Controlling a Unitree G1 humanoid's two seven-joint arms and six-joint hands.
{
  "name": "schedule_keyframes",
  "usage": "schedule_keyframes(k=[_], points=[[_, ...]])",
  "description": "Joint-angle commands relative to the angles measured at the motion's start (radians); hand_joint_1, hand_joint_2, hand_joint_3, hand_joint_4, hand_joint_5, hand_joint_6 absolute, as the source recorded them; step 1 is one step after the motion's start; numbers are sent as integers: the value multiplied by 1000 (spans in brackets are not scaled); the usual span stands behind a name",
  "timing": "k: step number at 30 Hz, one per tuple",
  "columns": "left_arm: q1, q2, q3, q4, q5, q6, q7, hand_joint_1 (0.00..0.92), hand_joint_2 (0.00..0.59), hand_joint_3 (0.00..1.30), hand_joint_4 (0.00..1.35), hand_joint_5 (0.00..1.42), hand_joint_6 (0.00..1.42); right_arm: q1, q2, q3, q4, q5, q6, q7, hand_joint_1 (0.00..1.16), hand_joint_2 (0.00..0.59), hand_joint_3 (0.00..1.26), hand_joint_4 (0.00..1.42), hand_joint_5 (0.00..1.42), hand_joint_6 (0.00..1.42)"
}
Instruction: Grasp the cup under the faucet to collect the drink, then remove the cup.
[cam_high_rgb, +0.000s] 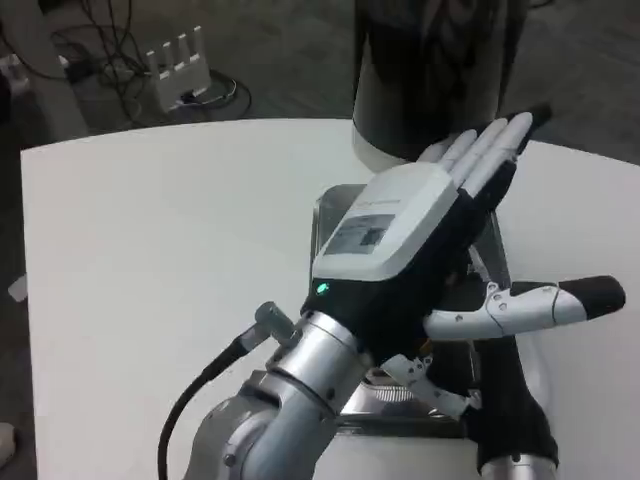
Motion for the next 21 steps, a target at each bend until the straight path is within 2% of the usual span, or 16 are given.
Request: schedule_keyframes(k=[1,11,21], points=[[33,5,-8,-17,4,10,-29,0,65,0,0,23,4,-16,30,14,19,-7,6,-23,799,170,83,106,123,193],[40,7,-3,-25,9,14,-31,0,67,0,0,25,7,-63,36,18,62,-4,22,-46,799,168,83,106,131,200],[81,13,10,-65,8,1,-13,0,70,0,0,29,8,-108,40,19,113,-18,30,-103,805,160,83,116,148,210]])
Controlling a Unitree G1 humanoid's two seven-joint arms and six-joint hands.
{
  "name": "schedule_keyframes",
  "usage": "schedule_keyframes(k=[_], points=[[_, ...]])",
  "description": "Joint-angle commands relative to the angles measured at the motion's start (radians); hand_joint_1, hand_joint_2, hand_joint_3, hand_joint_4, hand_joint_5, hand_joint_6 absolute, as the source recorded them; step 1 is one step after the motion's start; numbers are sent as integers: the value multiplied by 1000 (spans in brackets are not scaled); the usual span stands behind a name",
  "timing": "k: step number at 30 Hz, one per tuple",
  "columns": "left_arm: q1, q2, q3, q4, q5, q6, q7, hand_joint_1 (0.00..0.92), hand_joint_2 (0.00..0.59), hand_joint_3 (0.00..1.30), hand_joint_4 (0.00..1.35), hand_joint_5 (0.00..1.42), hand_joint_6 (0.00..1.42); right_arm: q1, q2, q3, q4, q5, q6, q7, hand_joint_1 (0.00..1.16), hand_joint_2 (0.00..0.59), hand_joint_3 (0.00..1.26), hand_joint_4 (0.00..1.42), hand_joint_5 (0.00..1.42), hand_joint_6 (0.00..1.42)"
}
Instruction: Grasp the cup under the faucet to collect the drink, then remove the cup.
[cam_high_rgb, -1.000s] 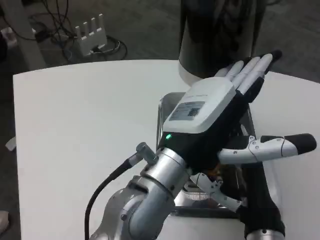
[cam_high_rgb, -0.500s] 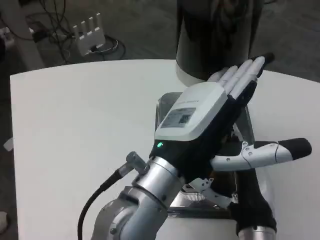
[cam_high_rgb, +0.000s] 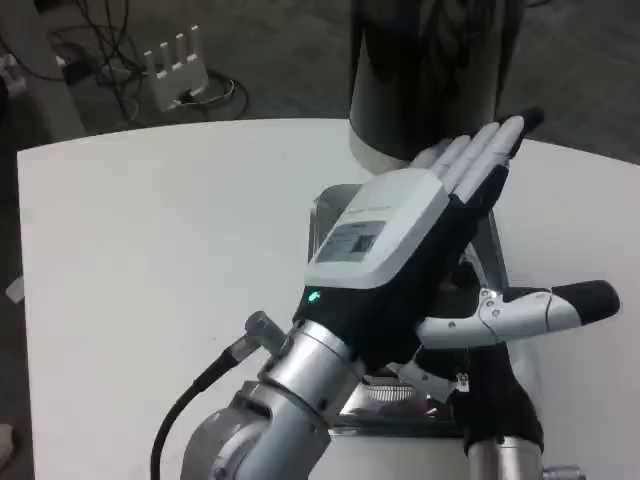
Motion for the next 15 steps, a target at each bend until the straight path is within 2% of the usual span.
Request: schedule_keyframes(k=[1,15], points=[[46,12,5,-26,3,-7,-8,0,70,0,0,30,8,-32,38,4,38,-8,12,-32,805,160,85,116,150,210],[49,20,39,-57,-8,4,-34,0,71,0,0,36,8,-84,58,18,128,-16,18,-125,808,159,99,148,199,236]])
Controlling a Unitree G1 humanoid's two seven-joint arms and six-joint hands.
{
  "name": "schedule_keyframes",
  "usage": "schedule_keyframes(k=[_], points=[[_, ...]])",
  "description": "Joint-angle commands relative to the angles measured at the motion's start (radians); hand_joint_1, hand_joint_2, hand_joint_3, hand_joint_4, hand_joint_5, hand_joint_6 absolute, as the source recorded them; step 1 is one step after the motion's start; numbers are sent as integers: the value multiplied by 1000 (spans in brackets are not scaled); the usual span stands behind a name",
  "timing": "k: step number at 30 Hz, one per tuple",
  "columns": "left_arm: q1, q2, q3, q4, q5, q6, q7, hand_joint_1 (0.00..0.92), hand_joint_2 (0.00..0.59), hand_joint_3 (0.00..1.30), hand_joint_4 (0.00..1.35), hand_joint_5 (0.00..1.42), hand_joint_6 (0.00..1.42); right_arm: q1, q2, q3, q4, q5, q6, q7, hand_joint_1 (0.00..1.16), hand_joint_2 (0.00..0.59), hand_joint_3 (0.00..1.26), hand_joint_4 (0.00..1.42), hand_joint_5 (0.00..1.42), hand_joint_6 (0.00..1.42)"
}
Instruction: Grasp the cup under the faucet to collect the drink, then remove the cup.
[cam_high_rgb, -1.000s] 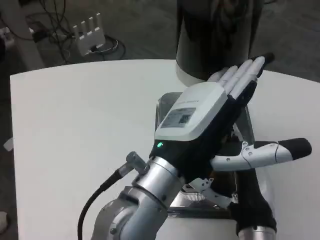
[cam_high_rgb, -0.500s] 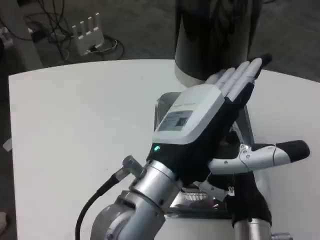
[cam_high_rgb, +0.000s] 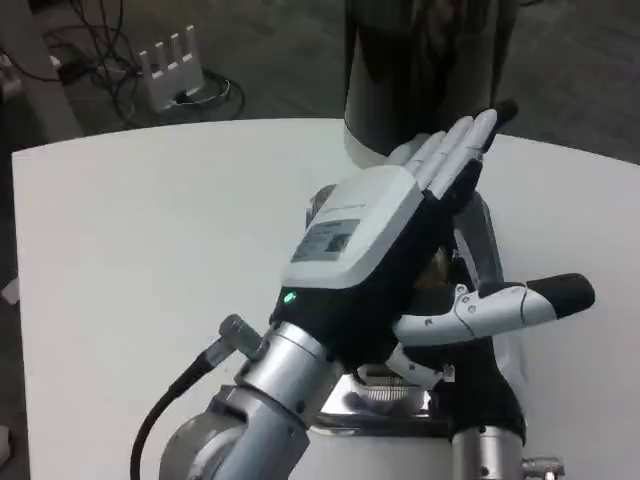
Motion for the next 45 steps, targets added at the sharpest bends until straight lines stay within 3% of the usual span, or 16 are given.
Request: schedule_keyframes(k=[1,8,13,18,21,23,33,45], points=[[17,7,0,-11,-4,3,-25,0,71,0,0,36,8,-11,42,1,19,-11,8,-40,808,159,101,148,202,238],[26,12,15,-24,-6,2,-28,0,71,0,0,36,8,-70,52,1,64,-18,14,-90,808,159,142,230,294,305],[34,21,34,-35,-14,2,-31,0,71,0,0,37,10,-65,64,7,79,-22,-6,-129,819,162,215,379,466,429],[71,13,56,-54,-31,-9,-3,0,71,0,0,45,56,-48,64,12,76,-32,-15,-154,873,162,456,613,714,599],[116,-3,78,-74,-57,-38,47,0,70,0,0,44,61,-38,61,17,61,-40,-20,-160,895,157,608,761,891,833],[129,-7,85,-82,-65,-47,60,0,69,0,0,42,62,-33,61,20,52,-45,-22,-164,912,160,673,805,953,915],[159,2,100,-127,-77,-60,62,0,69,0,0,39,59,-9,51,39,20,-73,-15,-172,915,130,803,931,1114,1208],[183,0,128,-216,-109,-43,36,0,69,0,0,23,48,66,19,58,-77,-103,-34,-156,923,113,841,954,1168,1350]])
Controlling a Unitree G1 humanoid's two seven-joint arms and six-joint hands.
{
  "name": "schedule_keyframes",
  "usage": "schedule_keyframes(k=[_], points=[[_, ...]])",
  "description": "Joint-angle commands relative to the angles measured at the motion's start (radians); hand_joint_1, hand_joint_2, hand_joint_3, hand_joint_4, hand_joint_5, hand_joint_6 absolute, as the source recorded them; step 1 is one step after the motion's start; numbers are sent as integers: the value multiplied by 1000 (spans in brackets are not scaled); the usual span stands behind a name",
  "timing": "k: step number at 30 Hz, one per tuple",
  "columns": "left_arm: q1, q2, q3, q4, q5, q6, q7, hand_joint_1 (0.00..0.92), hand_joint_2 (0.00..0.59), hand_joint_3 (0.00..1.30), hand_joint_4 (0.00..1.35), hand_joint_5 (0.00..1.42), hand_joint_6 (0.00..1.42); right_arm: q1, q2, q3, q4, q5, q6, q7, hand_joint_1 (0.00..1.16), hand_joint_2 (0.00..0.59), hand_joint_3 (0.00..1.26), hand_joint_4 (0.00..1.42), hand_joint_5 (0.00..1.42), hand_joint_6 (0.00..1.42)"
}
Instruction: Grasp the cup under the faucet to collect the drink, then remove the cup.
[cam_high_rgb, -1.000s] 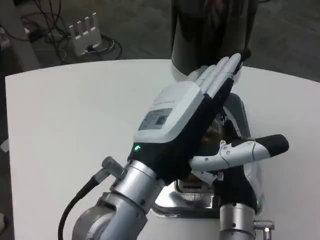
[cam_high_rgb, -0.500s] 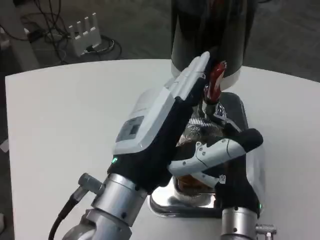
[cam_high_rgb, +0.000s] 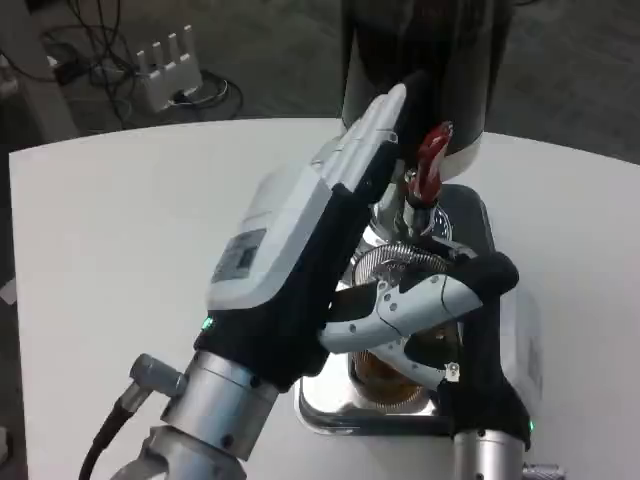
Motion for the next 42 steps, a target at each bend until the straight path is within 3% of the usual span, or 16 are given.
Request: schedule_keyframes(k=[1,15,24,29,42], points=[[14,-1,16,-62,-26,11,-26,0,69,0,0,20,46,71,18,22,-77,-10,-32,3,926,114,844,960,1168,1342],[-26,19,51,-118,-63,54,-112,0,61,0,0,0,0,214,2,84,-167,-34,-79,8,923,113,868,977,1180,1370],[118,51,85,-108,-79,-65,-50,0,61,0,0,0,0,265,-9,103,-229,-34,-89,32,922,112,871,977,1178,1376],[213,85,144,-74,-99,-145,-22,0,63,0,0,0,0,294,-16,101,-277,-38,-88,53,920,109,872,977,1177,1379],[363,120,213,37,-119,-320,53,0,67,0,0,0,0,396,-50,65,-406,-43,-80,142,915,104,876,988,1177,1379]])
